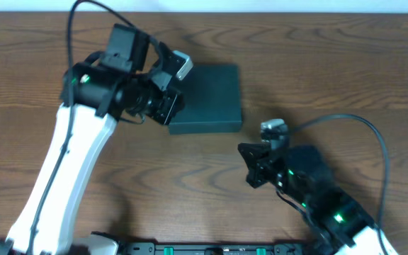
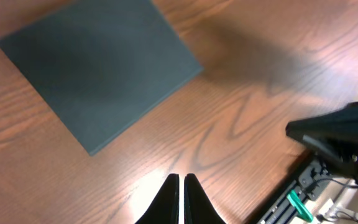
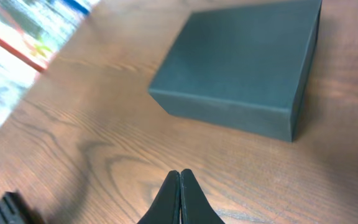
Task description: Pack container
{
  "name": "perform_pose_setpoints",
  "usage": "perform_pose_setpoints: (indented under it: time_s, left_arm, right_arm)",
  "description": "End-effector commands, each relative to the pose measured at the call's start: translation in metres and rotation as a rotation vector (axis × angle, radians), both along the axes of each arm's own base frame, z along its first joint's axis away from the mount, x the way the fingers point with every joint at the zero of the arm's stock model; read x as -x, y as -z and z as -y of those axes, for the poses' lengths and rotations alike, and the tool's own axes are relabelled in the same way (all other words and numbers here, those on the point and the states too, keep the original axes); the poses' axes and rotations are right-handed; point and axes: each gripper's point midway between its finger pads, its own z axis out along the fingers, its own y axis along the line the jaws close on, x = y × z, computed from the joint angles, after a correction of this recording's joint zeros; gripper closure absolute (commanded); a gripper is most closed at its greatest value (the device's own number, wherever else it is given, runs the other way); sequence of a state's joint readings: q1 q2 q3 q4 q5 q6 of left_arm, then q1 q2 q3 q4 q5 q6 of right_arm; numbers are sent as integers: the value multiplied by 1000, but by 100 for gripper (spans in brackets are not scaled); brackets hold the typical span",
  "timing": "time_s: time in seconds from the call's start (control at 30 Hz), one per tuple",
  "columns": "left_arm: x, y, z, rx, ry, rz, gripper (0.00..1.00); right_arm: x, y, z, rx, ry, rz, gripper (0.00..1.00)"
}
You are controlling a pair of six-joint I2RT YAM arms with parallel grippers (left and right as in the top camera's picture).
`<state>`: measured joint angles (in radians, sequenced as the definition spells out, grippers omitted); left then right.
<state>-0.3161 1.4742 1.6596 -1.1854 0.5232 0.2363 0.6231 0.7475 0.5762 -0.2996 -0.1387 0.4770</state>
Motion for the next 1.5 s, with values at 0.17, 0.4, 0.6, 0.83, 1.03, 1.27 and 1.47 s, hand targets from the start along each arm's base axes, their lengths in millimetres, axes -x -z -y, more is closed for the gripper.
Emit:
perform_pose_setpoints:
  time_s: [0.17,0.4,0.6,0.83,1.03,1.27,1.47]
  left_arm:
    - [52,-43,-14,45,18,87,94]
    - [89,-57,-26,50,18,102,94]
    - [129,-86,-39,93,18,243,94]
    - [155,-101,-49,117,11,328,82]
    - [156,-100,-49,128,-12,303,5]
    - [157,-98,-49,124,-13,294,5]
    - [139,-96,-67,27,-100,352,5]
  right_arm:
    - [18,-34,19,-50,14,118,1]
    - [23,-22,22,-19,13,74,1]
    - [32,1,28,42,11,-10,1]
    - [46,27,38,118,9,-115,1]
    - [53,39,44,154,8,-165,1]
    - [55,41,45,161,8,-175,1]
    - [55,41,45,161,8,-175,1]
